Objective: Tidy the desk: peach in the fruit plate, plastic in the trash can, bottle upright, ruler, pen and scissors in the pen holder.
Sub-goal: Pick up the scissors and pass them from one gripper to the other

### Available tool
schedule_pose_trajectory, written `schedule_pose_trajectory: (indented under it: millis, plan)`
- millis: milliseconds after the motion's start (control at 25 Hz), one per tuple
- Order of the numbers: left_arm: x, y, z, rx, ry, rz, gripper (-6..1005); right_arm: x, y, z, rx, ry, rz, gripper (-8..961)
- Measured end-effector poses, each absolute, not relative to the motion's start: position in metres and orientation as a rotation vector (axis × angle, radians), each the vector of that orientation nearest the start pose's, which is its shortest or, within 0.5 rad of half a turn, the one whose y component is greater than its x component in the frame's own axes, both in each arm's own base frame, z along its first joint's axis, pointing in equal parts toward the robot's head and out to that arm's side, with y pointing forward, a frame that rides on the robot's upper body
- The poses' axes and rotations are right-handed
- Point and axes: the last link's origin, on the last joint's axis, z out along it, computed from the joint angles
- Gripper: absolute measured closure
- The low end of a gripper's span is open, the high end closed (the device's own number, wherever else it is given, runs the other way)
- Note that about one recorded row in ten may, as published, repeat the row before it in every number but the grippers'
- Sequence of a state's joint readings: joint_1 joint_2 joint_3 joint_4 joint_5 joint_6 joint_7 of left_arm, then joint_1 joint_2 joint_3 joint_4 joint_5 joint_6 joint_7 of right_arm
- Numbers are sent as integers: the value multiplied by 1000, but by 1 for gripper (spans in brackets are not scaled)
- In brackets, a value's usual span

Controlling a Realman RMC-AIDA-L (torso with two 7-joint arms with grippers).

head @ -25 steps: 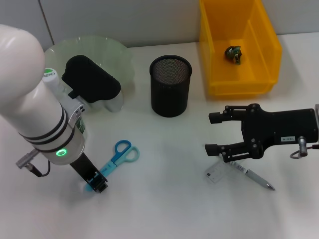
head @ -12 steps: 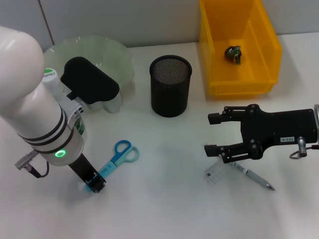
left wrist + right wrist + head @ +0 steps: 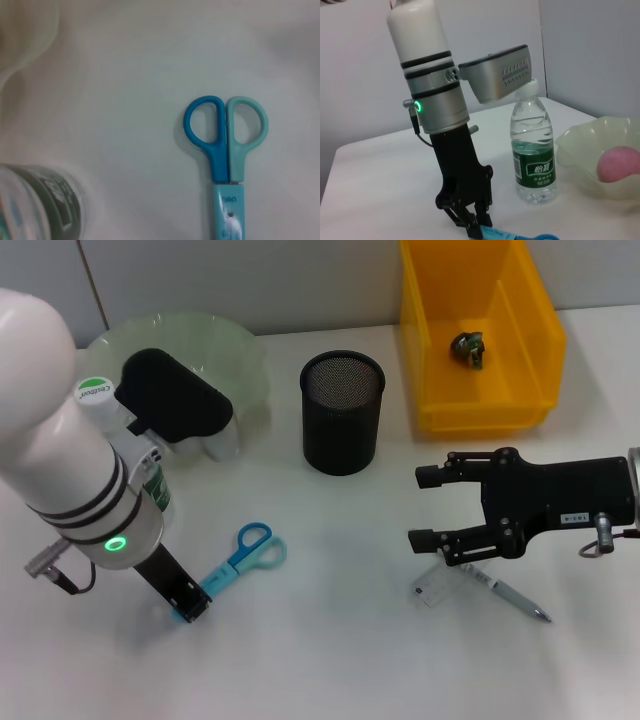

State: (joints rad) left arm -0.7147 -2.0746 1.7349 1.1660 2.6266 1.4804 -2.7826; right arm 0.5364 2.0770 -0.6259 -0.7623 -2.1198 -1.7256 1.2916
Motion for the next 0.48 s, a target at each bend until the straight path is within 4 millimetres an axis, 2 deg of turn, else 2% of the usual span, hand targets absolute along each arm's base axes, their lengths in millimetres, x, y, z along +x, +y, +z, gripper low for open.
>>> schedule_pose_trajectory:
  millis: [480]
  plan:
    - [-178,343,-36,-2629,-1005,605,800,253,318,19,-2844,384,702,127]
